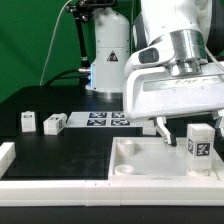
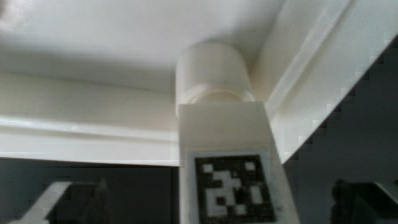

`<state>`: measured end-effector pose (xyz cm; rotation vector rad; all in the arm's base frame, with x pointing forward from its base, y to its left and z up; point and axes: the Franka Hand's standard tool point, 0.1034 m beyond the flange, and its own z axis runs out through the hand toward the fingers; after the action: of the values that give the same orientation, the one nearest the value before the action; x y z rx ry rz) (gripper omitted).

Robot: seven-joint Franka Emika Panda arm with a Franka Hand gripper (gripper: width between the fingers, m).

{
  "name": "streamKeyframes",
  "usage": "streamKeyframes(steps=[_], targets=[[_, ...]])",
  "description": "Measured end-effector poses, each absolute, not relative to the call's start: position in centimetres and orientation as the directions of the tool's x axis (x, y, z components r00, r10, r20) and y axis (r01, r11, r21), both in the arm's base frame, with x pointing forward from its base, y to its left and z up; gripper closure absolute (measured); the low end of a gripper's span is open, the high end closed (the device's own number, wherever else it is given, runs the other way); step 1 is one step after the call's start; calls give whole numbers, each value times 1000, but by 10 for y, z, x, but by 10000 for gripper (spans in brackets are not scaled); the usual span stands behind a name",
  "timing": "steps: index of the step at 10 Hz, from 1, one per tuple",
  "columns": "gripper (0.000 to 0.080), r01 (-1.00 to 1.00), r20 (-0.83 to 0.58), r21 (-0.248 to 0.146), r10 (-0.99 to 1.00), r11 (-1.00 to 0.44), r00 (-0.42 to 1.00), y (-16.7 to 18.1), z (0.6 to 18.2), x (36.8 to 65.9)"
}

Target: Assemble one leg

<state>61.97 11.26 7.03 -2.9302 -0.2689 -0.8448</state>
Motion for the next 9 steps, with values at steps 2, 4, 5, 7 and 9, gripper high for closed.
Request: streamKeyframes(steps=[2,4,5,7,9], targets=[[151,190,534,-28,146,-981,833,113,70,620],[150,153,520,-53,104,-987,848,115,78,621],[150,142,521,-57,92,-988,849,112,85,623],[150,148,476,-66,99,-987,874,114,83,620],[150,153,426,-75,108,-985,898,117,78,616]])
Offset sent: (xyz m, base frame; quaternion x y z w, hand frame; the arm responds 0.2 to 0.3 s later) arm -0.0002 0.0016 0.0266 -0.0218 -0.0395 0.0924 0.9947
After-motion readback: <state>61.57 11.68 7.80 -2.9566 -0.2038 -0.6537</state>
